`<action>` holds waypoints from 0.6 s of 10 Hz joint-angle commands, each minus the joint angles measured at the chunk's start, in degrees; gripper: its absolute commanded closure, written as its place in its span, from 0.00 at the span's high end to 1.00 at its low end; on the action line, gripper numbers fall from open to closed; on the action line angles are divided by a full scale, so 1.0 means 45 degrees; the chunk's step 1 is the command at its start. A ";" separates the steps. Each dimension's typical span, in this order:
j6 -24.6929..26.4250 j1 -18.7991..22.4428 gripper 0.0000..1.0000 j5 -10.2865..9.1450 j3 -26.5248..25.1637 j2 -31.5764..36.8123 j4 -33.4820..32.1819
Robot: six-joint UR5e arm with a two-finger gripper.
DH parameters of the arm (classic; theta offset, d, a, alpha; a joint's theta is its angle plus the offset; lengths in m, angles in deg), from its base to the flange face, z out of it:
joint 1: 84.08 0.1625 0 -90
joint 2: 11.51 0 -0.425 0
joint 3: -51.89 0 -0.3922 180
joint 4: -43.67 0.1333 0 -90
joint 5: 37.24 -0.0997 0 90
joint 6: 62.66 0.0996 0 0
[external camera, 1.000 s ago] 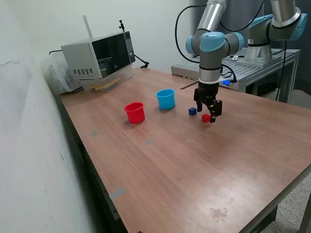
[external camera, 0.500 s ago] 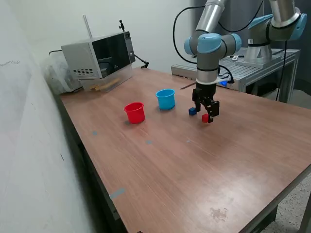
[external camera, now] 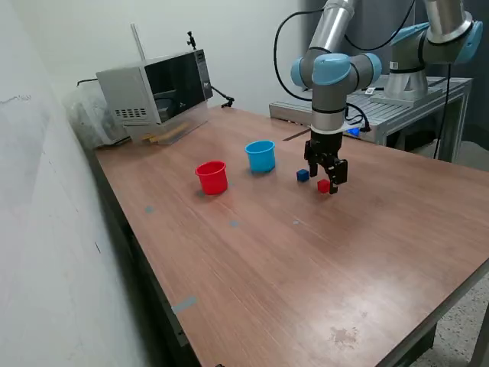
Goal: Place red objects in the red bin, and blue objects in the blue bin.
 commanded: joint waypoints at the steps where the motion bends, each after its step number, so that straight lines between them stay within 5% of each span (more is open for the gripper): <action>1: 0.0000 0.0044 1.00 -0.0019 -0.0025 0.0006 0.0004; 4: 0.0000 0.0063 1.00 -0.0019 -0.0025 0.0006 0.0004; 5: 0.0000 0.0063 0.00 -0.0019 -0.0025 0.0006 0.0004; 6: 0.0000 0.0063 0.00 -0.0019 -0.0025 0.0006 -0.0015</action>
